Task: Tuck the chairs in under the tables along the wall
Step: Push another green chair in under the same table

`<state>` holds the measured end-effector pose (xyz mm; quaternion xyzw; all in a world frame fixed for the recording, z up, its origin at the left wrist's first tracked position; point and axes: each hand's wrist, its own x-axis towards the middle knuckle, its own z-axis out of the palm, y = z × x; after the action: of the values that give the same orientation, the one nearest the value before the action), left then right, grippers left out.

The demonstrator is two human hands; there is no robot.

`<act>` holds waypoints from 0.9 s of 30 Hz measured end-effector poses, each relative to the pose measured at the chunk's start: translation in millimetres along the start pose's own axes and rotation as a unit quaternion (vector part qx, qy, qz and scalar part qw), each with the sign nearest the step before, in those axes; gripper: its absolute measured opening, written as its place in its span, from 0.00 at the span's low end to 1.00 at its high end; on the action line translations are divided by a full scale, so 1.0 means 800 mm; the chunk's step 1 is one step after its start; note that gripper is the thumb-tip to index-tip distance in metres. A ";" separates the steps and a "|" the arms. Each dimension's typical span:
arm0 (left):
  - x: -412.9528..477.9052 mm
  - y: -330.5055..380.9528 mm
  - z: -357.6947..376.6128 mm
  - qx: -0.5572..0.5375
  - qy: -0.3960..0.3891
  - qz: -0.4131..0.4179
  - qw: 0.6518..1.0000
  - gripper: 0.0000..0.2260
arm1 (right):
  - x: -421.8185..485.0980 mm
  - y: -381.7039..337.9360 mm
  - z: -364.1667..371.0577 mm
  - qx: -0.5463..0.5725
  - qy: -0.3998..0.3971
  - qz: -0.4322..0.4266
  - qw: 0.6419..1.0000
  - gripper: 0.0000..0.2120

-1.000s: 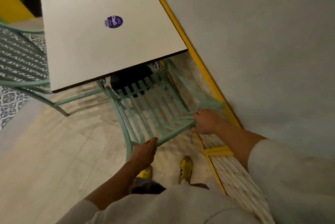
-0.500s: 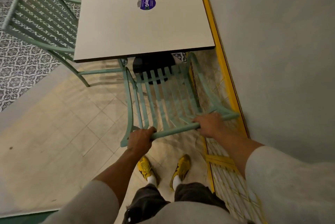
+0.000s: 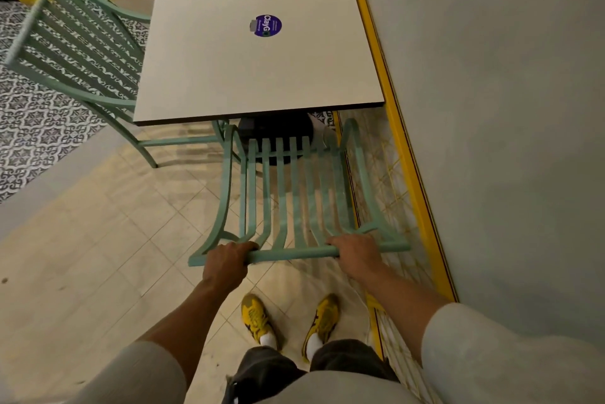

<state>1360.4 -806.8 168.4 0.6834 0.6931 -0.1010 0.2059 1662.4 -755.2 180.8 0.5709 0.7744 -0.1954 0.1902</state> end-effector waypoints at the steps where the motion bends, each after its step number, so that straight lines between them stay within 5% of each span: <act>1: 0.001 0.001 0.001 0.004 0.002 -0.002 1.000 0.18 | 0.001 0.003 0.001 0.001 0.003 -0.006 1.000 0.18; 27: 0.067 0.000 -0.036 -0.021 0.022 -0.002 1.000 0.17 | 0.062 0.005 -0.054 -0.002 0.022 0.020 1.000 0.24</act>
<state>1356.7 -745.8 171.6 0.6794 0.7010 -0.0717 0.2048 1649.6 -691.3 191.8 0.5900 0.7673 -0.1776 0.1778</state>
